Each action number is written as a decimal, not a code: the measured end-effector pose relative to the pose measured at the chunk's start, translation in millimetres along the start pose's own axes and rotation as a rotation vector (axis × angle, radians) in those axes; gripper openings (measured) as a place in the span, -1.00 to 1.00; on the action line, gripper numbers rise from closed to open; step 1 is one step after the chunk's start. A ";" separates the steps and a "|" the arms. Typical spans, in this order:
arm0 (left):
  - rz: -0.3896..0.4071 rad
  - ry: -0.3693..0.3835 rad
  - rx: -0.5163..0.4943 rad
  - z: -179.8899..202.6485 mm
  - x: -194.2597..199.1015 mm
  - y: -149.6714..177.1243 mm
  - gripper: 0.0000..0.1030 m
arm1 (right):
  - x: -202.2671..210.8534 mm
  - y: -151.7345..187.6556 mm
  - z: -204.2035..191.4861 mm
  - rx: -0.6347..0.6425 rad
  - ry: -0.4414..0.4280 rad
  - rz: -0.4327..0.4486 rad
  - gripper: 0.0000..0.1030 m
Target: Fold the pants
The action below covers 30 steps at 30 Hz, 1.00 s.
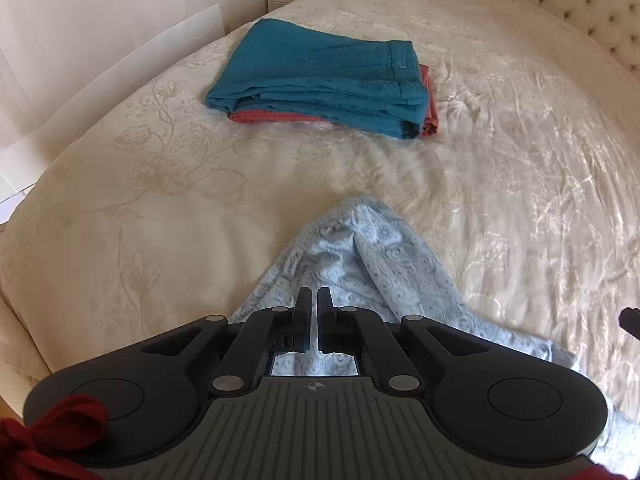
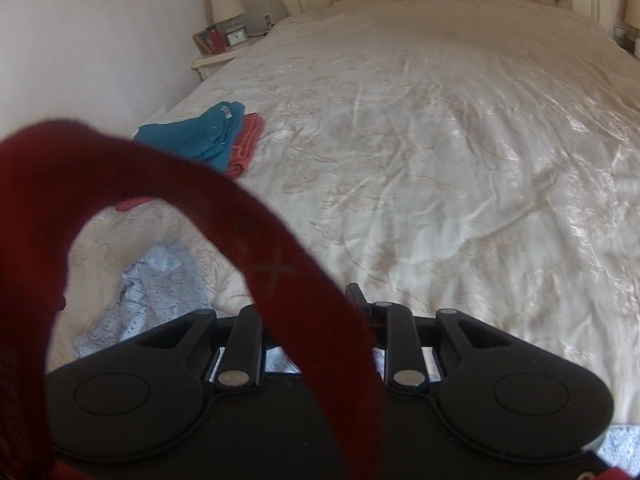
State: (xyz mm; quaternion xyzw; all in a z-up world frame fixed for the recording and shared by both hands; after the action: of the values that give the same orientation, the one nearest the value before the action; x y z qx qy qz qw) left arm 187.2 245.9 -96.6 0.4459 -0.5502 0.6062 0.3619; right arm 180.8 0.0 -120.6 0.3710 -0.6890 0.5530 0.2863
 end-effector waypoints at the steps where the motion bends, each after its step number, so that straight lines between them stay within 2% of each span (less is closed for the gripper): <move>1: 0.002 0.001 0.008 -4.9 -3.9 -6.0 -0.95 | -10.8 -6.6 -11.6 0.017 -0.017 -0.010 -0.32; 6: -0.080 0.019 -0.004 -20.3 -45.5 -10.0 -0.95 | -70.3 -19.0 -58.3 0.082 -0.111 -0.102 -0.32; 11: -0.162 0.039 -0.014 -24.5 -80.8 -0.3 -0.95 | -122.2 -18.1 -89.1 0.154 -0.138 -0.195 -0.31; 13: -0.195 0.050 -0.021 -24.9 -94.3 2.2 -0.95 | -139.6 -18.4 -98.0 0.164 -0.147 -0.230 -0.22; 18: -0.281 0.033 0.002 -33.7 -126.8 7.4 -0.94 | -171.6 -12.1 -112.8 0.207 -0.165 -0.301 -0.16; 23: -0.320 0.040 0.017 -37.5 -141.5 8.2 -0.95 | -187.7 -4.3 -122.2 0.233 -0.200 -0.346 -0.12; 30: -0.323 0.032 -0.004 -36.1 -147.4 7.4 -0.95 | -193.6 -5.6 -131.1 0.213 -0.266 -0.369 -0.11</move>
State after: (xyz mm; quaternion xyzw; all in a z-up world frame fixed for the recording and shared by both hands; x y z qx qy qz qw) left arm 225.4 288.3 -237.5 0.5180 -0.4667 0.5460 0.4645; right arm 292.0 164.8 -243.9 0.5878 -0.5791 0.5073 0.2485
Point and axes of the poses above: each gripper's, at about its wrist camera, not at the fingertips, and x roughly against the way its jaws point, z to its right, y to its underside, the point moved 10 cm from there along -x, roughly the way its jaws point, and after that the axes turned 8 degrees about -z, right-handed, at the moved point
